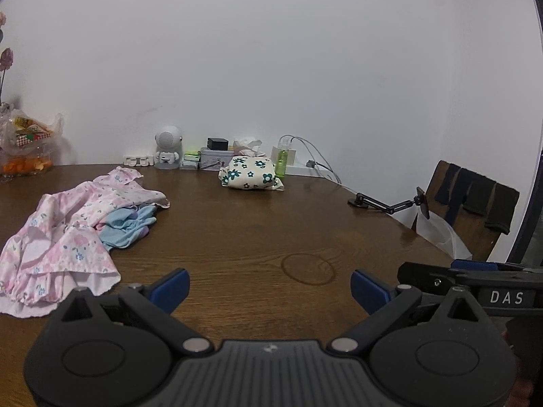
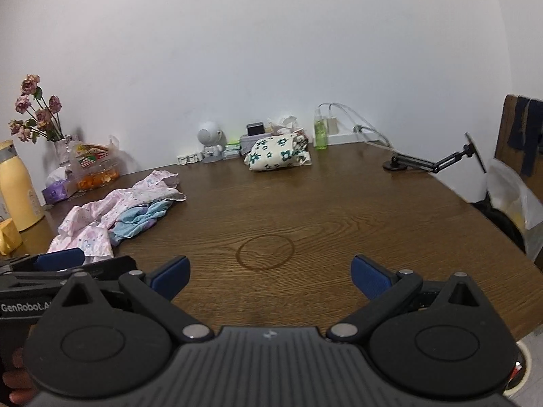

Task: Fold clothes

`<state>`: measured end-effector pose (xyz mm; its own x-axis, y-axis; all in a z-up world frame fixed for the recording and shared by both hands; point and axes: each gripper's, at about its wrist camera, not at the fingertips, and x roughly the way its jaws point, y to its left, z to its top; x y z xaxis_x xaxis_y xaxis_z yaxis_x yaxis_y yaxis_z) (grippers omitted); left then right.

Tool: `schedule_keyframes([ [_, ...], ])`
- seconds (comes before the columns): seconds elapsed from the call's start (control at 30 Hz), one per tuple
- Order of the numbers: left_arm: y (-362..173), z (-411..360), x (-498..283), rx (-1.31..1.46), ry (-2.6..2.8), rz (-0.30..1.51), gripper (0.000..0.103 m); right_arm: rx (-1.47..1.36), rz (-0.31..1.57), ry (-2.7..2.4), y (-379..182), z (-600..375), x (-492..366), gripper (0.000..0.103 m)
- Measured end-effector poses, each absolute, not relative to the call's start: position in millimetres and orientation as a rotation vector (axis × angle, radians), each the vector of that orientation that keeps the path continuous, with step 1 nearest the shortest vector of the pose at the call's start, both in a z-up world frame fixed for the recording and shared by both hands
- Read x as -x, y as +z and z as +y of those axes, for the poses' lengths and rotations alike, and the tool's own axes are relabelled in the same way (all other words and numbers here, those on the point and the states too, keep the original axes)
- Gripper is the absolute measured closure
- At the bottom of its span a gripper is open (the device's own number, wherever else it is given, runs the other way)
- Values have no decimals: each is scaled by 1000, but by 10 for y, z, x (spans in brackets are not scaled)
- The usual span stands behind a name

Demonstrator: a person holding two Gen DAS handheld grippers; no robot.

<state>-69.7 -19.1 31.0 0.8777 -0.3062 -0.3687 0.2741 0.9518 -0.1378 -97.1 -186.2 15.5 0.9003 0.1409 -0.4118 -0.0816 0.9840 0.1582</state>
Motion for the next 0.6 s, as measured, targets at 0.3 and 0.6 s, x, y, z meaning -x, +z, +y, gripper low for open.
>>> schedule_keyframes([
  [0.3,304,-149,727,97,-306,385,1,-136,424,121,176,-1829,1012,0],
  [0.6,303,-126,755,99,-307,371,0,-134,424,123,182,-1795,1021,0],
])
